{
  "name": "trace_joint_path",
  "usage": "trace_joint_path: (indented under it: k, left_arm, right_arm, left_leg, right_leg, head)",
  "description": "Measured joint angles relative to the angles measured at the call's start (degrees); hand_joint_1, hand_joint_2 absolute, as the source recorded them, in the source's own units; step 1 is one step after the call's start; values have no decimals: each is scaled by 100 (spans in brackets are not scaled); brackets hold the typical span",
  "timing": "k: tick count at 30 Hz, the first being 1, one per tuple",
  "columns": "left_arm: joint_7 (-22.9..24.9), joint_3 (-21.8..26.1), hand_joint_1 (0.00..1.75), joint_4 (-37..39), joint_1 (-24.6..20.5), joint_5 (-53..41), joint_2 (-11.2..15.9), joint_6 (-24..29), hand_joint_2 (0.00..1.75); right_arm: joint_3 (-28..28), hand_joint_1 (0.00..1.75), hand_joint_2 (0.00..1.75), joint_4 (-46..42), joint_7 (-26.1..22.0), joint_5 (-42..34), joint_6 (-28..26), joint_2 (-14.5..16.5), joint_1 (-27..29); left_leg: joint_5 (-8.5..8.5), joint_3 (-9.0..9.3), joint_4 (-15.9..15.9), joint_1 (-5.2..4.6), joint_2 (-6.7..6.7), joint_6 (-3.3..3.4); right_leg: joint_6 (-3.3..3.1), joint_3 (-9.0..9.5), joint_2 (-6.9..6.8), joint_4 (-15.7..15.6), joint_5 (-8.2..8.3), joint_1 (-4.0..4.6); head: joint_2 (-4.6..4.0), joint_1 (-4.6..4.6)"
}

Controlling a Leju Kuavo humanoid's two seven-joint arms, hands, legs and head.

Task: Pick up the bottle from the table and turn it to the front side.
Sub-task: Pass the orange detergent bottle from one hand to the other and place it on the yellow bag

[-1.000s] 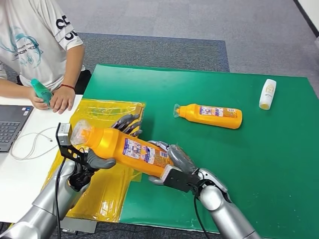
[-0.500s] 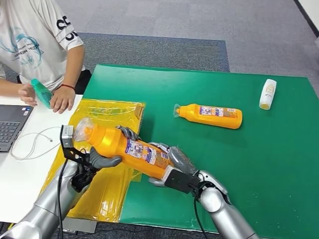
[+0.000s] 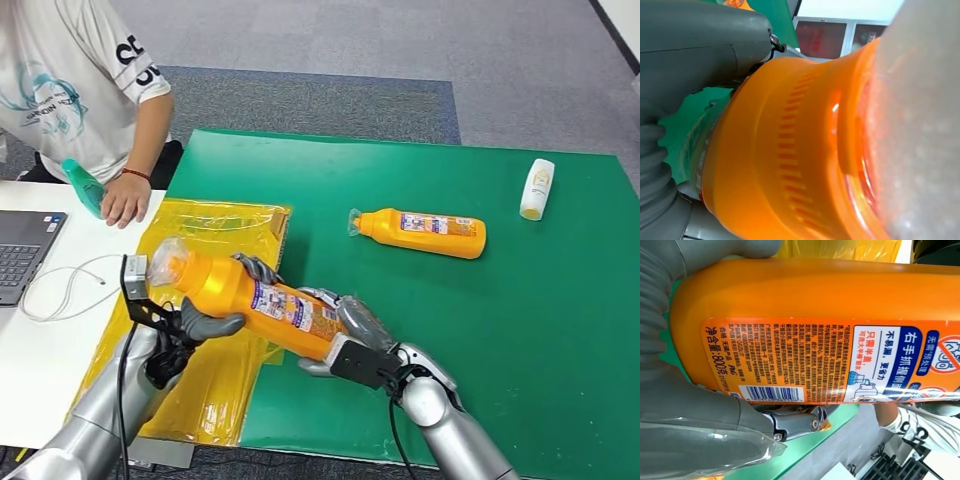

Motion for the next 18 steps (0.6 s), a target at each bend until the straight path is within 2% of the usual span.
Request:
trace_joint_path:
  k: [2,3,18]
  left_arm:
    - [-19,19,175,0,19,-26,-17,-1,175]
    - [-25,26,175,1,24,-42,-24,3,175]
    - [-219,147,175,-53,271,-659,-21,345,175]
  right_arm:
    - [0,16,175,14,3,-4,29,0,-1]
    - [1,0,175,20,2,-5,40,1,-2]
    - [-73,0,175,122,-8,-138,39,25,-57]
  left_leg:
    - [0,0,0,0,0,0]
    - [0,0,0,0,0,0]
    - [0,-1,0,0,1,0]
  right_leg:
    - [0,0,0,0,0,0]
    - [0,0,0,0,0,0]
    - [0,-2,0,0,0,0]
  head:
    - [0,1]
    - [0,0]
    - [-1,0]
